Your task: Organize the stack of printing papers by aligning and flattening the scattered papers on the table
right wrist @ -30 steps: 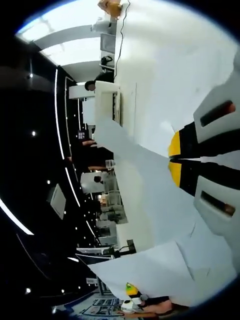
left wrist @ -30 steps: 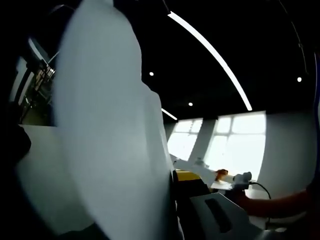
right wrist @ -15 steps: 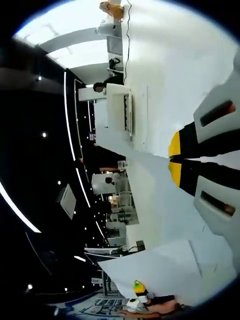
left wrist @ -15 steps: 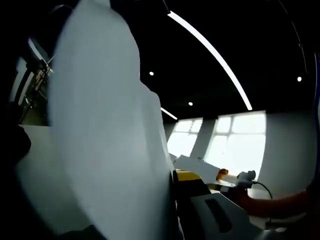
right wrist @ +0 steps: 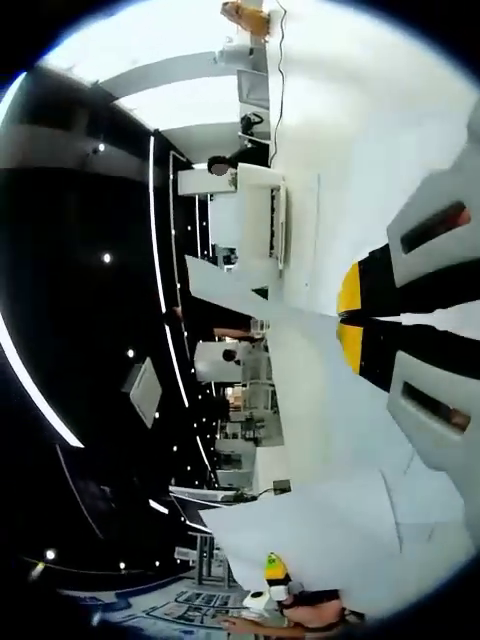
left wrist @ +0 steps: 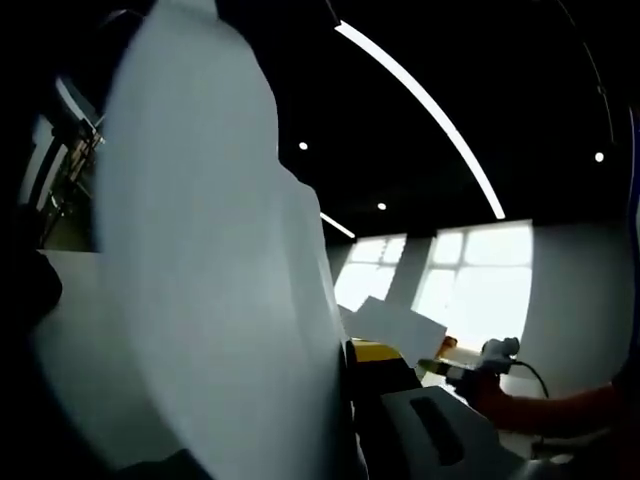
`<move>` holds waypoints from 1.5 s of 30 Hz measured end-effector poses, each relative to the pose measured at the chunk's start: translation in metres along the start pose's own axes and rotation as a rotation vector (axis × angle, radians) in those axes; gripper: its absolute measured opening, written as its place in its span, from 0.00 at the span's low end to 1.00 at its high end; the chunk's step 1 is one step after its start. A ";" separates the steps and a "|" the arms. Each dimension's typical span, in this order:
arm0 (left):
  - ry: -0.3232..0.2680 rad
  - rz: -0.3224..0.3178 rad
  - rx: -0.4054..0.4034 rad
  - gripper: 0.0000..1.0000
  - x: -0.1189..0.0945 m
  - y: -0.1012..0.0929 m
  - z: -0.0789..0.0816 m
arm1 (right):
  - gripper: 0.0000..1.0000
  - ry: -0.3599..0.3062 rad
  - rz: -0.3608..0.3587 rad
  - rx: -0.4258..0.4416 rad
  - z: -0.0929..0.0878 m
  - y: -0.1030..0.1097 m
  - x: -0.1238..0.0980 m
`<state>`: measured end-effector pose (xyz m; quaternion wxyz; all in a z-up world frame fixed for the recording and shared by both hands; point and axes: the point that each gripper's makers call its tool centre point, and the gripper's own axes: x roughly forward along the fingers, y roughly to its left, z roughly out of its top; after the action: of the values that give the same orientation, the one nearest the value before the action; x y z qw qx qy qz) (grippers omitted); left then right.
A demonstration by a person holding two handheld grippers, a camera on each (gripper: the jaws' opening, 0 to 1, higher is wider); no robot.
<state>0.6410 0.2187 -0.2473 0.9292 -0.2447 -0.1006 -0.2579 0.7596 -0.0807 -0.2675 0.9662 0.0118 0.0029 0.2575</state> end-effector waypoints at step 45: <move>0.010 0.009 0.017 0.08 0.000 0.000 -0.001 | 0.00 -0.214 0.670 -0.076 0.197 0.115 -0.105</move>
<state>0.6415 0.2179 -0.2485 0.9328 -0.2360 -0.0970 -0.2543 0.6138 -0.0369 -0.0677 0.8225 0.0029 -0.1121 0.5575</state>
